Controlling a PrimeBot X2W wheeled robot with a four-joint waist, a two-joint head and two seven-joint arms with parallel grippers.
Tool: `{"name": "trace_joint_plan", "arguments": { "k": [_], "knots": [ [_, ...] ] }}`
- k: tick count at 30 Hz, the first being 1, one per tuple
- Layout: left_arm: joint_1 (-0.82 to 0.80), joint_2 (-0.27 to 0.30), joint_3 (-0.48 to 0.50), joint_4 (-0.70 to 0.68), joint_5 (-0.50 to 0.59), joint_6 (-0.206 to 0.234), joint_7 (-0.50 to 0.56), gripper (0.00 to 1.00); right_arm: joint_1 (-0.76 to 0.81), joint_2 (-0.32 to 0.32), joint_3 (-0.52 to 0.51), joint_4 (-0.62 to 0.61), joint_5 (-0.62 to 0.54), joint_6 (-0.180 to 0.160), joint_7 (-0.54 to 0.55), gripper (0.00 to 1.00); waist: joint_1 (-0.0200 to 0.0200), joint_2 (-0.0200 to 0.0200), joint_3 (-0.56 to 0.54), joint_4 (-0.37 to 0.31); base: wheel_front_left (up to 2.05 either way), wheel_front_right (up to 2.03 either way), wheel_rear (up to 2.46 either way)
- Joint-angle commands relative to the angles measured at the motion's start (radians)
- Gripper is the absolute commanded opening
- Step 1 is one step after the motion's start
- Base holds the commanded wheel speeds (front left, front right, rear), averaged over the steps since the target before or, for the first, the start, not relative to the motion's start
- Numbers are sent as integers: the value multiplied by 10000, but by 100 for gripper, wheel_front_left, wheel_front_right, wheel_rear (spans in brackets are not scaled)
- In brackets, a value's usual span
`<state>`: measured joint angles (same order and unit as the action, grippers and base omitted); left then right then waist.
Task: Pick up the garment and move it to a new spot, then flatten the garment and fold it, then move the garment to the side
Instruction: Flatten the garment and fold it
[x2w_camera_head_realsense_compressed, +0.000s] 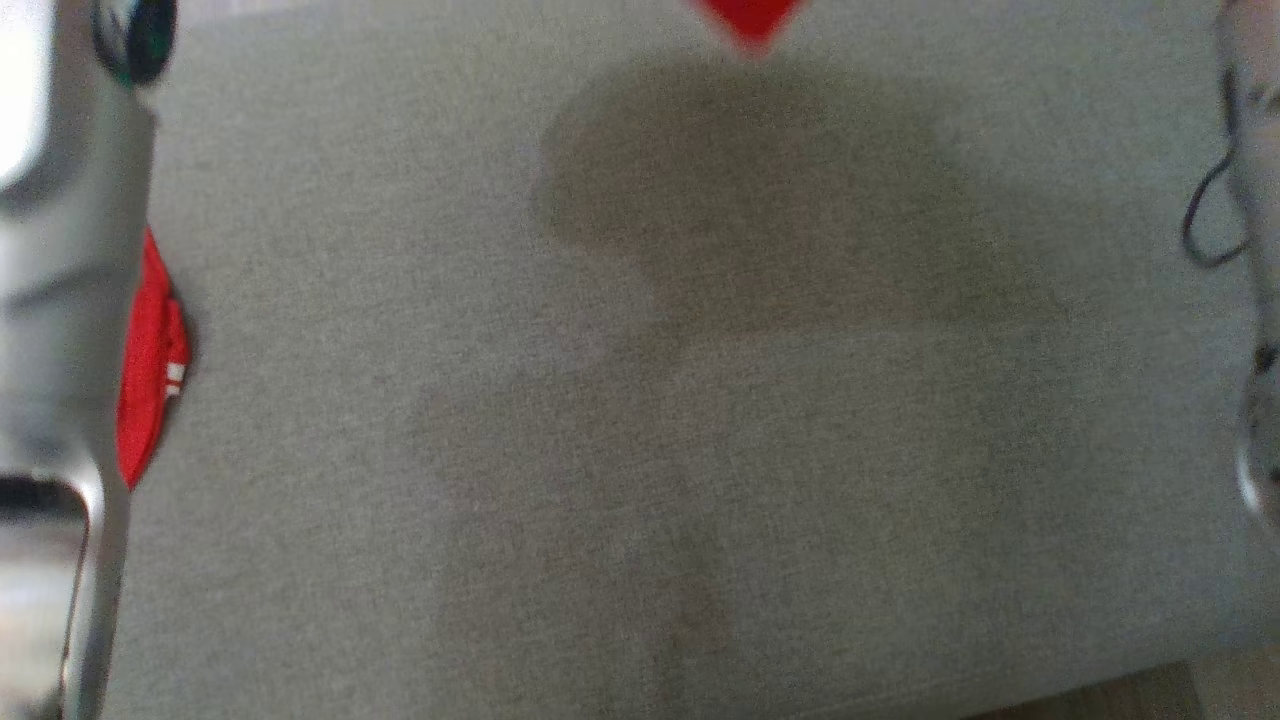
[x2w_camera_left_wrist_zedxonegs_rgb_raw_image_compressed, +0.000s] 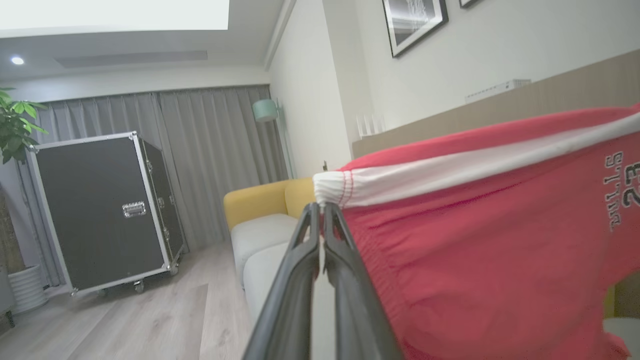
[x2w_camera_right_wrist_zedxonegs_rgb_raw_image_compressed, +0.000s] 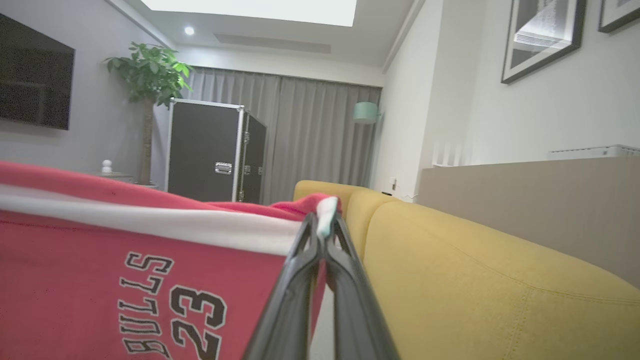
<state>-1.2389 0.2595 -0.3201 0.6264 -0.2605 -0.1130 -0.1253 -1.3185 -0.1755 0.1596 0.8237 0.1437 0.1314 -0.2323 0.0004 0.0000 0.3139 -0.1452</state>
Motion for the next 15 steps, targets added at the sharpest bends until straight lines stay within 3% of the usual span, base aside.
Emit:
{"name": "trace_joint_plan", "arguments": {
  "k": [1,7,15],
  "knots": [
    [-650,356,303,-5,55,16,-248,0,-521,55,-239,-58,-179,-7,-154,0,-4,0,219,3,0,0,0],
    [-961,-89,-197,1308,-94,-115,-1044,0,-387,89,-575,803,-671,-7,-287,0,-4,0,505,217,0,0,0],
    [722,-442,-966,1887,-581,-169,-1344,0,1263,-304,-112,1631,-527,-7,-292,0,-4,0,368,638,0,0,0]
  ]
}}
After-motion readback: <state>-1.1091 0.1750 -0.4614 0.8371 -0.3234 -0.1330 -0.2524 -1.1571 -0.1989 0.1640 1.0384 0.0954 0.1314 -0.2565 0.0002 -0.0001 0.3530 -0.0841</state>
